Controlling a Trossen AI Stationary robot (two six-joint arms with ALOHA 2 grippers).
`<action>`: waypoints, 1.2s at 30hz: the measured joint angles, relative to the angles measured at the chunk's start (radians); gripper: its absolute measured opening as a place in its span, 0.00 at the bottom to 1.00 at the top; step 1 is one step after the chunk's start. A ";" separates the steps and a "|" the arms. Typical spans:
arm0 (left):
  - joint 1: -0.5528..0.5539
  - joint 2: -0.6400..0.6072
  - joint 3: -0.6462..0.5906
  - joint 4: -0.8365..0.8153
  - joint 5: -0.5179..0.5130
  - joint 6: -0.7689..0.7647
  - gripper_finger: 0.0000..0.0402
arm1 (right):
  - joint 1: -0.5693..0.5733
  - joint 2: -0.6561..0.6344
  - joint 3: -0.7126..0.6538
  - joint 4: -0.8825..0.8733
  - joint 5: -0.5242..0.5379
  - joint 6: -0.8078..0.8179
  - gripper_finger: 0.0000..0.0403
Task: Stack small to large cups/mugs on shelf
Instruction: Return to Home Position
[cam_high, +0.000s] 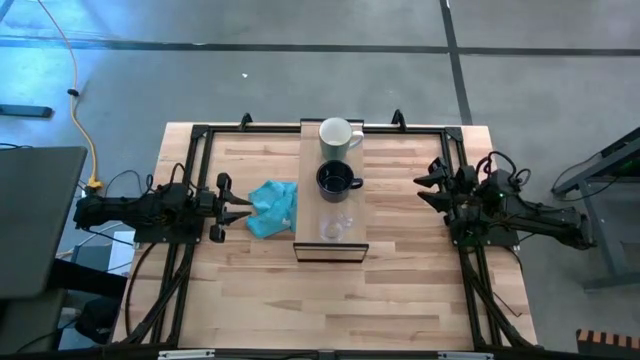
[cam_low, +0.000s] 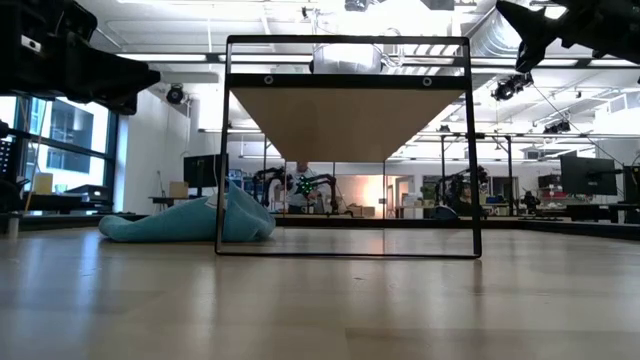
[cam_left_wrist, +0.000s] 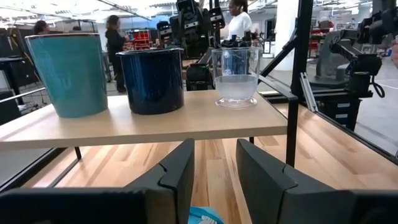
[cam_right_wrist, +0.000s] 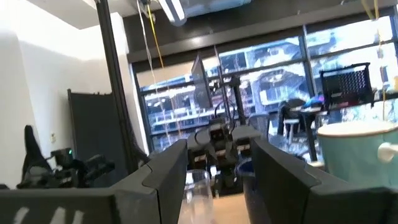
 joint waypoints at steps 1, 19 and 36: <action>0.000 0.000 0.000 0.000 0.000 0.000 0.26 | 0.000 0.000 0.001 -0.012 -0.007 0.000 0.43; 0.000 0.000 0.000 0.001 0.003 0.000 0.26 | 0.209 0.001 -0.038 0.110 0.126 -0.193 0.43; 0.000 0.000 0.000 0.001 0.003 0.000 0.26 | 0.236 -0.141 -0.039 -0.002 0.100 -0.349 0.43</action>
